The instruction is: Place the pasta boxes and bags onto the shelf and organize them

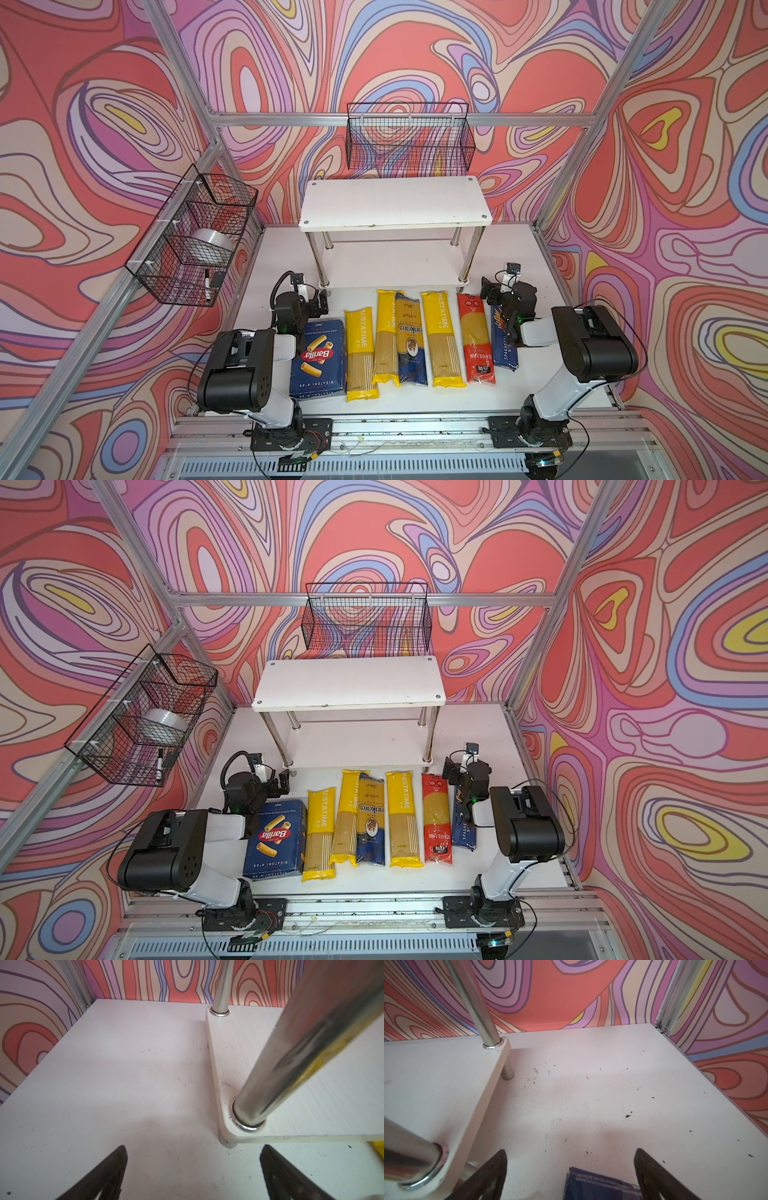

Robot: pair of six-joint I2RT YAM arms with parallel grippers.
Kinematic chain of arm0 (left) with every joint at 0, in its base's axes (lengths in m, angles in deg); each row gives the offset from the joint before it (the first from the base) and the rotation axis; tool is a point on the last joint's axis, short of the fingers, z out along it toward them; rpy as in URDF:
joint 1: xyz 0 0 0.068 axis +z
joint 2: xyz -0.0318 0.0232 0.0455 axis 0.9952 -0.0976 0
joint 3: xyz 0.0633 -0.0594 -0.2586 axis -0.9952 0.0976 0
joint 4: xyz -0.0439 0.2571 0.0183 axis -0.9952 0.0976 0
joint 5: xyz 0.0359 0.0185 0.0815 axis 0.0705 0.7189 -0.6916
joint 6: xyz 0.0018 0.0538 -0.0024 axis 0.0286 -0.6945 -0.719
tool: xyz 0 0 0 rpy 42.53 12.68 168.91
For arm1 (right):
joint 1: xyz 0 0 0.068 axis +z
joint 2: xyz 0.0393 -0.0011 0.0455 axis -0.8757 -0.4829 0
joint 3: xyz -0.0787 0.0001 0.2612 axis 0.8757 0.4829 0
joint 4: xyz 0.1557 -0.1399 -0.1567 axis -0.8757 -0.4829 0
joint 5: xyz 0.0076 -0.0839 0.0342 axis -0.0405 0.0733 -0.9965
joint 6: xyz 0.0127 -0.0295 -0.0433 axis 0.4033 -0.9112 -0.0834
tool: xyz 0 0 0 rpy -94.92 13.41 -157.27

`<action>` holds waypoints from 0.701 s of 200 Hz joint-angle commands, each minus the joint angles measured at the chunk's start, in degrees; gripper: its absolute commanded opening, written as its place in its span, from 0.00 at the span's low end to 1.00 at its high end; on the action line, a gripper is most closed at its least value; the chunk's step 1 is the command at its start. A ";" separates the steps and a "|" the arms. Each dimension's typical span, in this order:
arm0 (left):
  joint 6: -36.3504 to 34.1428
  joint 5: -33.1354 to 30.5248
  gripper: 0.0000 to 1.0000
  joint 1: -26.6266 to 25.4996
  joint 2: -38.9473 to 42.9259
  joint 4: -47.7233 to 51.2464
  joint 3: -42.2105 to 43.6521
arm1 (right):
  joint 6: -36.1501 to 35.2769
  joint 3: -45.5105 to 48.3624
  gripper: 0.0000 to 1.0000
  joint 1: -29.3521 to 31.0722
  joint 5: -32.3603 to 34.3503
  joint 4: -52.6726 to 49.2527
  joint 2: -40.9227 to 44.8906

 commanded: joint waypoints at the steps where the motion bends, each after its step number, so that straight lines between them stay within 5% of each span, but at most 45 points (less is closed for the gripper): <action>1: -0.84 0.15 1.00 -0.15 -0.17 -1.51 -0.53 | -0.10 -0.80 0.98 0.04 -0.14 0.34 -0.22; 59: -0.37 -2.56 1.00 -0.54 1.84 1.60 -1.23 | 0.51 -1.18 0.94 0.12 3.09 -1.39 1.18; 100: 0.22 -1.62 1.00 -0.55 10.30 9.82 -1.24 | 4.79 -10.13 0.91 0.20 4.34 -28.38 15.11; 140: 0.06 11.77 1.00 -0.85 15.17 26.35 -7.64 | 18.45 -18.11 0.86 2.36 1.56 -55.63 26.92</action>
